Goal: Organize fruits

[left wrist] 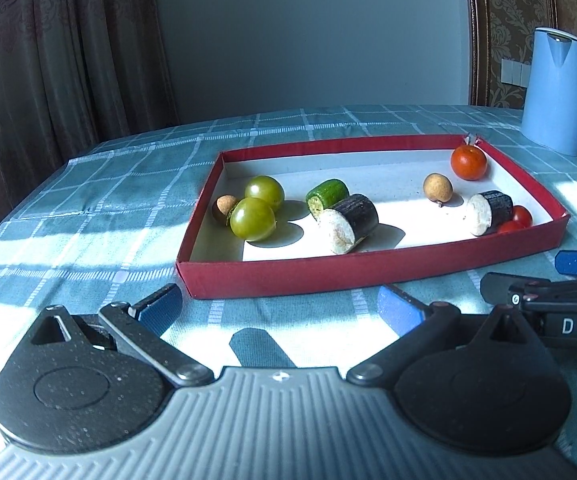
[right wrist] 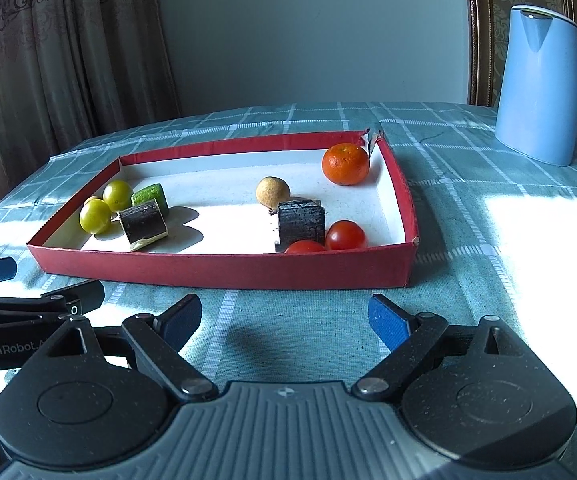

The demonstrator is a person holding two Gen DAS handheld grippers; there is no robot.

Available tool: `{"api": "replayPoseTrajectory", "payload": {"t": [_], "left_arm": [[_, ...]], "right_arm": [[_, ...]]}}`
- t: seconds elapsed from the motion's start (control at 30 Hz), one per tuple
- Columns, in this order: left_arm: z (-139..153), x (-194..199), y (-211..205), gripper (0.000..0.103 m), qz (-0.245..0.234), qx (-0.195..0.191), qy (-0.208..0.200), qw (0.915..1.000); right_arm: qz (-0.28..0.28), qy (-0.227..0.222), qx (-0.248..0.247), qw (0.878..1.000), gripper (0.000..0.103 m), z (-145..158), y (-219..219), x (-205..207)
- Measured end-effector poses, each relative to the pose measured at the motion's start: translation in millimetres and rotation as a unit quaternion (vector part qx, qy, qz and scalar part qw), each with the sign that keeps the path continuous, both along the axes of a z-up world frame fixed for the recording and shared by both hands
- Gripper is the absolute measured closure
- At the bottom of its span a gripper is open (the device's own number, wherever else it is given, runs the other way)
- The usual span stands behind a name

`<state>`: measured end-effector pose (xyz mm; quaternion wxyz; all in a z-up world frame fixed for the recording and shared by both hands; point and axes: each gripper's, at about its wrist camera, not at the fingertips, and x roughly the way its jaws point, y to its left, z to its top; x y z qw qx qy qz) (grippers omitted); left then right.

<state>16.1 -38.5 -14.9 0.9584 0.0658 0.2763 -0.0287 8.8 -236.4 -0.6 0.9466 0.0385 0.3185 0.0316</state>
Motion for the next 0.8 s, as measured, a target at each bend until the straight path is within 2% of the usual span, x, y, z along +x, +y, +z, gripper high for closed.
{"api": "replayPoseTrajectory", "payload": {"t": [0.8], "left_arm": [[-0.6, 0.4, 0.3, 0.000, -0.001, 0.005, 0.001, 1.0000]], "right_arm": [[0.003, 0.008, -0.012, 1.000, 0.011, -1.6, 2.9, 1.7]]}}
